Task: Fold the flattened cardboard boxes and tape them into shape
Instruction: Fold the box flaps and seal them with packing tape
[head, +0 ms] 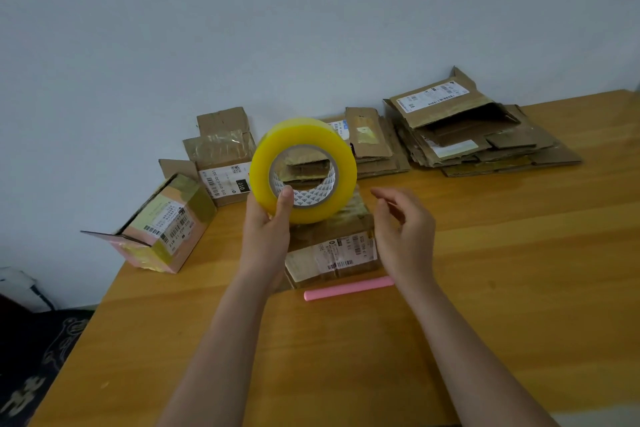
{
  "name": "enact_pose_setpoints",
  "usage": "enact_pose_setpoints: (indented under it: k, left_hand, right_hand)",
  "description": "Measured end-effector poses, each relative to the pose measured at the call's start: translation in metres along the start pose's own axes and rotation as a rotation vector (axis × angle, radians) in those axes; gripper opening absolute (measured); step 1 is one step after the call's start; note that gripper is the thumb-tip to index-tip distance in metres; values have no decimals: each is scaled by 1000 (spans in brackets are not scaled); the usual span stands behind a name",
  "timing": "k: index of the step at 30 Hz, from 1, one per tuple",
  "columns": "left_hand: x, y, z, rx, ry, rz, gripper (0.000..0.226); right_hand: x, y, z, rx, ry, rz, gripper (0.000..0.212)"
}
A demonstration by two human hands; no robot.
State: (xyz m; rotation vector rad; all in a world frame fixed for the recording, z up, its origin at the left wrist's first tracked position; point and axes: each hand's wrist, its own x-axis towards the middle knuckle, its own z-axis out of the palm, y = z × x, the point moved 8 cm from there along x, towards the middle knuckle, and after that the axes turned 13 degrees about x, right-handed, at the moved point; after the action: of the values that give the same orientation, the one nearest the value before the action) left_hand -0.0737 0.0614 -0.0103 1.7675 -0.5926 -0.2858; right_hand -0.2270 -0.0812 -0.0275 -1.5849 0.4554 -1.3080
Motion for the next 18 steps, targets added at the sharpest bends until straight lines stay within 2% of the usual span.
enact_pose_setpoints:
  k: [4, 11, 16, 18]
  left_hand:
    - [0, -3, -1, -22, 26, -9, 50]
    - [-4, 7, -10, -65, 27, 62, 38]
    - [-9, 14, -18, 12, 26, 144, 40]
    - [-13, 18, -30, 7, 61, 131, 28]
  right_hand:
    - [-20, -4, 22, -55, -162, -136, 33]
    - [-16, -9, 18, -179, -206, -191, 35]
    - [-18, -12, 21, -177, -227, -173, 37]
    - [-17, -11, 18, -206, -226, -159, 39]
